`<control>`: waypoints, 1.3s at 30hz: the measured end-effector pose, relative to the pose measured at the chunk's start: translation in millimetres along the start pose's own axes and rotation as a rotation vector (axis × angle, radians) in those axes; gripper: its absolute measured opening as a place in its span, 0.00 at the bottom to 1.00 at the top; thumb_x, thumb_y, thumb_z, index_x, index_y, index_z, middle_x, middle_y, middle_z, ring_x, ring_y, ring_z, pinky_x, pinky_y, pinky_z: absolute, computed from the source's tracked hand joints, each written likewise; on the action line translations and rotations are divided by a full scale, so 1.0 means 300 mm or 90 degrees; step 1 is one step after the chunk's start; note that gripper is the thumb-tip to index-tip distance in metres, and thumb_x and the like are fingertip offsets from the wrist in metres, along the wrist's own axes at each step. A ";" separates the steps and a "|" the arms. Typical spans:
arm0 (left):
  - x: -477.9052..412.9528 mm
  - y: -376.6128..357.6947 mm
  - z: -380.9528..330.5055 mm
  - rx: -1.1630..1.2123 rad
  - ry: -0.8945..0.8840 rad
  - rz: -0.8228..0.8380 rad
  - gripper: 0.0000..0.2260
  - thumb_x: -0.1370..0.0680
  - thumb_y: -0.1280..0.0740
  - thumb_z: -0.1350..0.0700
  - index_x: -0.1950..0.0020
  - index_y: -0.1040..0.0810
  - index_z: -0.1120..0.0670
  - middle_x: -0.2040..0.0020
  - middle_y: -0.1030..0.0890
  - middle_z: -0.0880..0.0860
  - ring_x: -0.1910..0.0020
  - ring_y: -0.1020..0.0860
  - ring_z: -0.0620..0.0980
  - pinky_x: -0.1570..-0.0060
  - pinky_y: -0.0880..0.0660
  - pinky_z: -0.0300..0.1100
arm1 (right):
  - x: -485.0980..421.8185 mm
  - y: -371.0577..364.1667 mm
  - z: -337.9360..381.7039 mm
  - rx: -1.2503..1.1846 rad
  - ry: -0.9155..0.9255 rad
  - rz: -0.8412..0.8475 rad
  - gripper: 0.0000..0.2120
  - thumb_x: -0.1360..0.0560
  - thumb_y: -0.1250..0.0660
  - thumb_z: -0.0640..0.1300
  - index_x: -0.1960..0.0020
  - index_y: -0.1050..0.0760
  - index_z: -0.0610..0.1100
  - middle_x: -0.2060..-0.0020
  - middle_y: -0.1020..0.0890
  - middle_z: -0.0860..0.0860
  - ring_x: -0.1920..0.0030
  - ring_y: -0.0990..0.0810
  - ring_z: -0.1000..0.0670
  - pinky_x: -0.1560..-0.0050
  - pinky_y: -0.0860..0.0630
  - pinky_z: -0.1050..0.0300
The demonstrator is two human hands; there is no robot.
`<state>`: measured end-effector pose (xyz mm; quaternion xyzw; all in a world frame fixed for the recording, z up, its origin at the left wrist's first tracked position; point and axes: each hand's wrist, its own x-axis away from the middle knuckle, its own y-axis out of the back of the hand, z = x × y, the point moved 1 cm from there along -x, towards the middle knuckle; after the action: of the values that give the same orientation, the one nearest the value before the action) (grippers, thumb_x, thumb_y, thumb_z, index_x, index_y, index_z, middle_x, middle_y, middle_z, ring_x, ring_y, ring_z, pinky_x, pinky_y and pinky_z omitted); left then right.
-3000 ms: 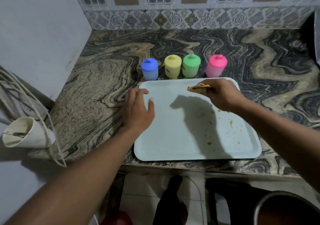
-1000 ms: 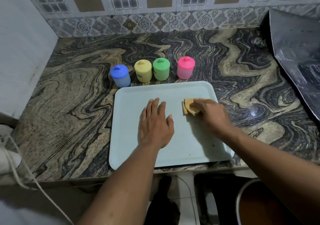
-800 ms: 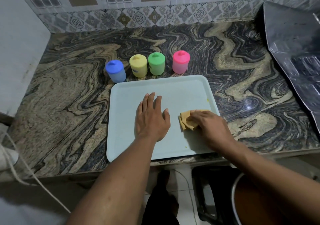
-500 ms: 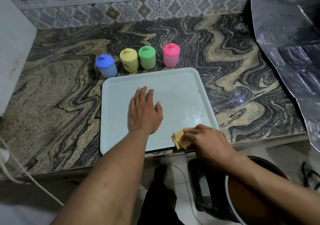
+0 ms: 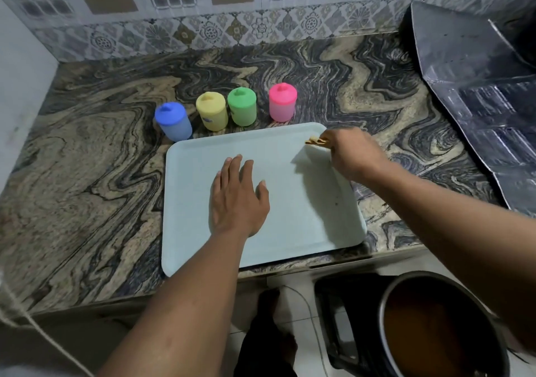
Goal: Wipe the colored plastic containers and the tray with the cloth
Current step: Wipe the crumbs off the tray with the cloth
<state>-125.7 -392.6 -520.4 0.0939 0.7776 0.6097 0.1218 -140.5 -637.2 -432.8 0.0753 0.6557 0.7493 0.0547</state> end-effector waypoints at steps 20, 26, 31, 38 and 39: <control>0.002 0.007 -0.005 -0.006 0.004 -0.004 0.26 0.19 0.47 0.42 0.23 0.38 0.50 0.20 0.40 0.51 0.20 0.46 0.52 0.22 0.44 0.51 | 0.440 -0.079 0.110 0.210 0.123 0.081 0.09 0.35 0.37 0.34 0.58 0.20 0.39 0.64 0.17 0.43 0.60 0.21 0.41 0.70 0.25 0.50; 0.001 0.007 -0.007 -0.005 0.005 -0.002 0.26 0.19 0.48 0.42 0.22 0.39 0.50 0.20 0.41 0.51 0.20 0.46 0.52 0.22 0.44 0.51 | 0.540 -0.032 0.072 0.131 0.159 0.206 0.18 0.26 0.41 0.36 0.39 0.25 0.47 0.45 0.20 0.49 0.41 0.26 0.44 0.54 0.27 0.52; 0.003 0.006 -0.012 -0.020 0.007 -0.002 0.26 0.19 0.49 0.43 0.22 0.39 0.50 0.20 0.41 0.51 0.20 0.46 0.52 0.22 0.46 0.51 | 0.407 0.038 -0.035 -0.232 0.079 0.227 0.08 0.26 0.31 0.45 0.47 0.18 0.52 0.58 0.14 0.53 0.55 0.16 0.51 0.57 0.21 0.55; 0.004 -0.001 -0.009 -0.036 0.000 -0.011 0.26 0.19 0.48 0.43 0.22 0.38 0.50 0.20 0.40 0.51 0.20 0.45 0.52 0.22 0.46 0.51 | 0.003 0.070 -0.007 -0.149 0.037 -0.055 0.19 0.31 0.42 0.37 0.45 0.22 0.50 0.55 0.16 0.42 0.53 0.20 0.34 0.57 0.21 0.44; 0.002 -0.001 -0.008 -0.037 0.001 -0.009 0.26 0.19 0.49 0.43 0.22 0.38 0.50 0.19 0.41 0.51 0.20 0.46 0.51 0.22 0.46 0.50 | -0.037 0.058 0.003 -0.114 0.052 -0.038 0.21 0.31 0.42 0.37 0.42 0.23 0.52 0.51 0.16 0.41 0.51 0.20 0.33 0.56 0.21 0.44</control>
<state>-127.1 -394.8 -520.2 0.0840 0.7602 0.6314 0.1283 -129.1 -640.5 -415.9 0.0199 0.5899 0.8053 0.0565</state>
